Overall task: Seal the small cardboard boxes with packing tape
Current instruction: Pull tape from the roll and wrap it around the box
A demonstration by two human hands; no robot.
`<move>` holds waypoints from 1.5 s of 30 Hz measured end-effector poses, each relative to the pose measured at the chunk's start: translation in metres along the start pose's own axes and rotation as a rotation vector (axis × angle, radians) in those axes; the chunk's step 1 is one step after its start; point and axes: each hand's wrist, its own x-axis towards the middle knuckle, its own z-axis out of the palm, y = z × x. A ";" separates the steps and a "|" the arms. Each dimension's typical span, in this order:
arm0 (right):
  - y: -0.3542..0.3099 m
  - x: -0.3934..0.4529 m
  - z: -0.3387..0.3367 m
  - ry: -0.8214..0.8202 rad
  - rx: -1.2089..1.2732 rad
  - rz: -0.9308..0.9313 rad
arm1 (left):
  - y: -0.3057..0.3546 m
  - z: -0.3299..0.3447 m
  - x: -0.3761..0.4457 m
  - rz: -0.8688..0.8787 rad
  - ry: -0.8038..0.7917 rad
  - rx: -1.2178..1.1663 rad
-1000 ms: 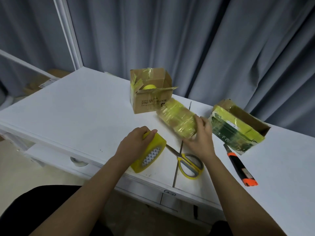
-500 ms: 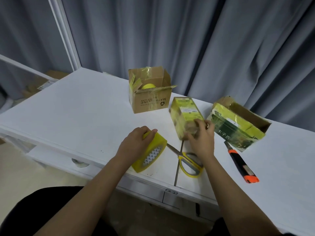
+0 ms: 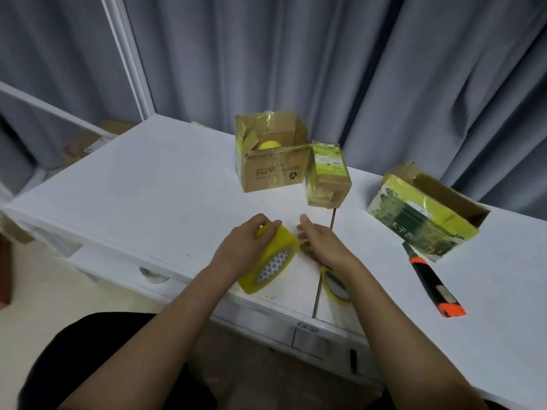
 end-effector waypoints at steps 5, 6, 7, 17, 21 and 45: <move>-0.010 -0.018 0.002 -0.022 0.247 0.046 | -0.001 -0.006 -0.010 0.035 -0.014 -0.047; -0.013 -0.021 0.000 -0.005 0.258 0.038 | -0.002 -0.007 -0.013 0.042 -0.020 -0.053; -0.014 -0.024 -0.001 0.001 0.255 0.029 | -0.003 -0.009 -0.015 0.050 -0.025 -0.057; -0.020 -0.066 0.012 0.051 0.196 -0.118 | -0.006 -0.009 -0.046 0.210 -0.081 -0.065; -0.014 -0.083 0.009 0.132 0.231 -0.110 | -0.004 -0.004 -0.058 0.281 -0.141 -0.058; -0.011 -0.095 0.025 0.412 0.214 -0.162 | -0.038 0.008 -0.066 0.445 -0.113 -0.067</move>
